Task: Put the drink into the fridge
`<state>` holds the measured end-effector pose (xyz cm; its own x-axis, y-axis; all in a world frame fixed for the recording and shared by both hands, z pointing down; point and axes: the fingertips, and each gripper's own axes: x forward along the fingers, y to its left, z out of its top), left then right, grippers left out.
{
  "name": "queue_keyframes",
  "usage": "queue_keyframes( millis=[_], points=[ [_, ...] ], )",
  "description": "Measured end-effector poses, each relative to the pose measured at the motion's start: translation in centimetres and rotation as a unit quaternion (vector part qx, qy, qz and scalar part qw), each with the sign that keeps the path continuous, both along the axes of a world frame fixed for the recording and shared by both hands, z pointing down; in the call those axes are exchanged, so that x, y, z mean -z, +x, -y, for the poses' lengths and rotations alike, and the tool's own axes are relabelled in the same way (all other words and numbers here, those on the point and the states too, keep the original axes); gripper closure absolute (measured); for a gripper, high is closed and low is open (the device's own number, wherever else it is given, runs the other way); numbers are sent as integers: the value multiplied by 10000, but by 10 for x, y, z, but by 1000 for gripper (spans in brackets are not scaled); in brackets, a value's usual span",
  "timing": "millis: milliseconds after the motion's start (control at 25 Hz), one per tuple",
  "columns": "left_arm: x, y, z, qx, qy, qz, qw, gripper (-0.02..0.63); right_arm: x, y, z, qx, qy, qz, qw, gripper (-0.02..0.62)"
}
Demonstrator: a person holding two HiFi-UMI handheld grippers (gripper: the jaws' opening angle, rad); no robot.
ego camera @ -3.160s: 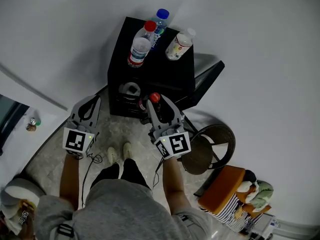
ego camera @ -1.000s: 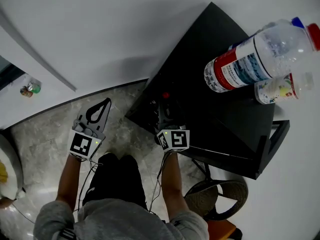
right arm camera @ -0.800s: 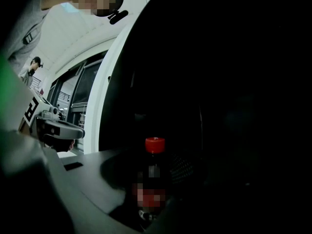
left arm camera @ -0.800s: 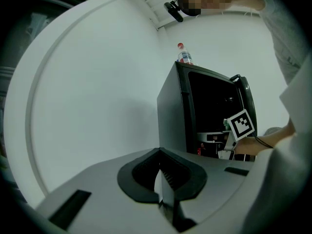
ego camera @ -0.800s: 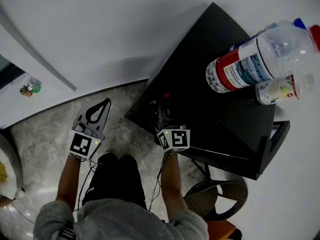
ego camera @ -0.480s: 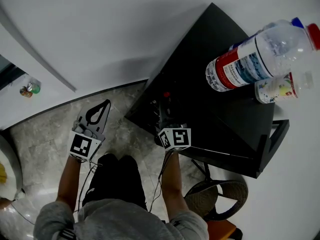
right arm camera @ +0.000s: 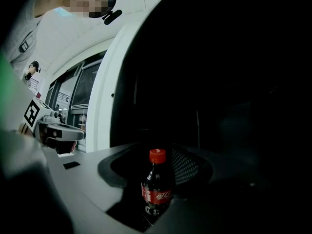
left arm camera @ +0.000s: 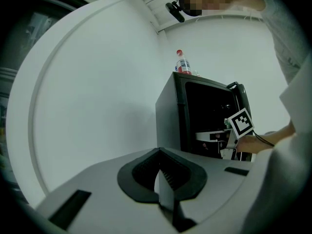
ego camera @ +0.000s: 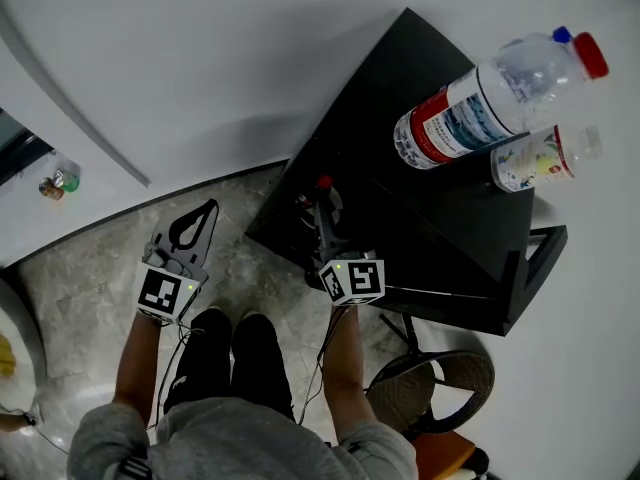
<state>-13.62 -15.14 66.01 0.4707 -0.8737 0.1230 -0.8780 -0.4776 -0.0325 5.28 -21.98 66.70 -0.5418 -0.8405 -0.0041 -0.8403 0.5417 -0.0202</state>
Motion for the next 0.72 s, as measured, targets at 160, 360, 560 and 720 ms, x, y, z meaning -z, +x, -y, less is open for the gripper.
queue_keyframes(
  millis=[160,360,560,720],
  points=[
    [22,6,-6,-90,36,-29,9999,604,19,1,-14,-27,41,-38,10000,399],
    [52,10,-12,-188,72,-4,9998,604,45,12,-32,-339,76,-145,9993,440],
    [95,17,-19,-339,146,-18,9993,604,79,19,-56,-457,51,-260,9986,476],
    [131,24,-24,-460,197,-17,9987,604,108,24,-75,-495,20,-399,9980,497]
  ],
)
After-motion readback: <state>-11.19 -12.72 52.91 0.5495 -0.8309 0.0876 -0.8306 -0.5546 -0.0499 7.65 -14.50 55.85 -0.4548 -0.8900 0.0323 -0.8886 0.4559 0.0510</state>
